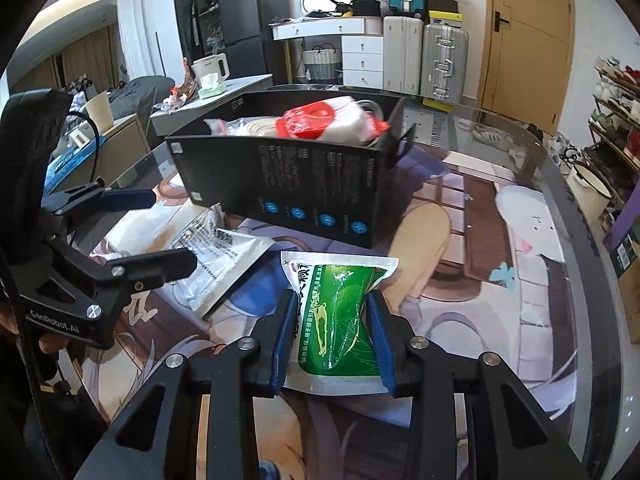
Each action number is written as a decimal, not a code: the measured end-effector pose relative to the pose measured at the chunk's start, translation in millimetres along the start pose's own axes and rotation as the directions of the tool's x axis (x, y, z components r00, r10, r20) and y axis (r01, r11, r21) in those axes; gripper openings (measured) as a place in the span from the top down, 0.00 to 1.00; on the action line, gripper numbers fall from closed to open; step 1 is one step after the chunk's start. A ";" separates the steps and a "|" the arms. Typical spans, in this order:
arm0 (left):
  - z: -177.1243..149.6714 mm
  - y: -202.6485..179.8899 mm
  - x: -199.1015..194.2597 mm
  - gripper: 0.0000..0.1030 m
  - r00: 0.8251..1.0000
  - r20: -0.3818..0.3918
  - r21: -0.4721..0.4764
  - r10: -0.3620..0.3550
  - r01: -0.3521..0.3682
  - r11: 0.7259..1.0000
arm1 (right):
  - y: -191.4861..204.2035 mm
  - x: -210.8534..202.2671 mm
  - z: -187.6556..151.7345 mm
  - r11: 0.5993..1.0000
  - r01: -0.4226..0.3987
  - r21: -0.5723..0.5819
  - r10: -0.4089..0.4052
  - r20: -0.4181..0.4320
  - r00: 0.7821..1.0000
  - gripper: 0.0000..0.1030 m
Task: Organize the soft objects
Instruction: 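Grasp the white medicine sachet with left tool while right tool grasps the green sachet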
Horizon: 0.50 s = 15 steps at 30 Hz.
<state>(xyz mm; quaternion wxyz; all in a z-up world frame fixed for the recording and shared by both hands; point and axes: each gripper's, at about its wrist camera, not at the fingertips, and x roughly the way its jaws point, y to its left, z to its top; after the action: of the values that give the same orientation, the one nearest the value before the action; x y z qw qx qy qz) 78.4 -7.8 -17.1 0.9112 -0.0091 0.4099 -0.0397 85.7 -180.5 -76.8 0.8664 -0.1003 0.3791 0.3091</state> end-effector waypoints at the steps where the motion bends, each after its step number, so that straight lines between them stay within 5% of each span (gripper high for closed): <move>1: 0.9 -1.3 1.3 0.00 1.000 -0.006 0.002 0.001 -0.001 1.000 | -0.3 -1.1 0.1 1.000 0.001 0.002 -0.001 0.003 1.000 0.65; 15: 8.4 -15.2 26.3 0.00 0.996 -0.093 0.044 0.008 -0.004 0.999 | 0.4 -1.3 0.8 1.000 -0.007 0.004 0.007 0.000 1.000 0.65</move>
<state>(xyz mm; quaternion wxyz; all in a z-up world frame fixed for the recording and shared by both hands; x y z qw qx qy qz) 101.0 -25.2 -30.4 0.8913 0.0138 0.4509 -0.0461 85.3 -180.4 -75.3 0.8655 -0.0972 0.3802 0.3114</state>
